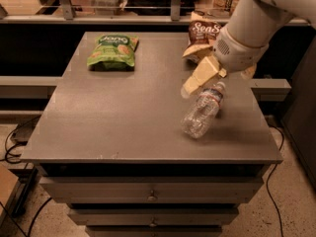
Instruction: Move water bottle near green rice chip bag
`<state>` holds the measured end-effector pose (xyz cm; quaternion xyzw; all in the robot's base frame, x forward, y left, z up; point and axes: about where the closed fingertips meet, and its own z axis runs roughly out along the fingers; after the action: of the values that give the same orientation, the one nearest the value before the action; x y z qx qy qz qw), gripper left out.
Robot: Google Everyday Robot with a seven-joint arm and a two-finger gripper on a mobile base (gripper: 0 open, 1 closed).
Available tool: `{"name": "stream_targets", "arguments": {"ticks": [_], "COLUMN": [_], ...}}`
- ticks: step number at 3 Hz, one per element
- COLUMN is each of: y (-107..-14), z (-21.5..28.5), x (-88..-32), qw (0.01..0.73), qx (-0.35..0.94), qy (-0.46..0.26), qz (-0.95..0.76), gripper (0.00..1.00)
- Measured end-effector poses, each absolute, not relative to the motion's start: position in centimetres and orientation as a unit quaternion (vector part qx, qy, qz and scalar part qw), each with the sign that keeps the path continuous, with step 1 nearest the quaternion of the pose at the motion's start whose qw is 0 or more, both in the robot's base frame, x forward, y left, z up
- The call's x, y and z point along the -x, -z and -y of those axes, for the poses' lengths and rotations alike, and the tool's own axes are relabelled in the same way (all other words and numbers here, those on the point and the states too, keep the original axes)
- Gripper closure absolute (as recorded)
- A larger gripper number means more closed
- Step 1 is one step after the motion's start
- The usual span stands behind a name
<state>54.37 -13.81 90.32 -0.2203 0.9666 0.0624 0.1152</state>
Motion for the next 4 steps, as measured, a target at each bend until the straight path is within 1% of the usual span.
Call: {"name": "stream_targets", "arguments": {"ticks": [1,2,3,4], "y": [-88.1,-85.0,-83.1,-83.0], "z": [13.4,12.7,11.9,11.7], "x": [-53.8,-53.6,-53.7,-53.8], "qw": [0.082,0.058,0.049,0.052], "qx": [0.203,0.167,0.147,0.138], "qy": [-0.069,-0.105,-0.125,-0.12], "qz": [-0.973,-0.979,-0.98,-0.982], "gripper": [0.0,0.01,0.23,0.46]}}
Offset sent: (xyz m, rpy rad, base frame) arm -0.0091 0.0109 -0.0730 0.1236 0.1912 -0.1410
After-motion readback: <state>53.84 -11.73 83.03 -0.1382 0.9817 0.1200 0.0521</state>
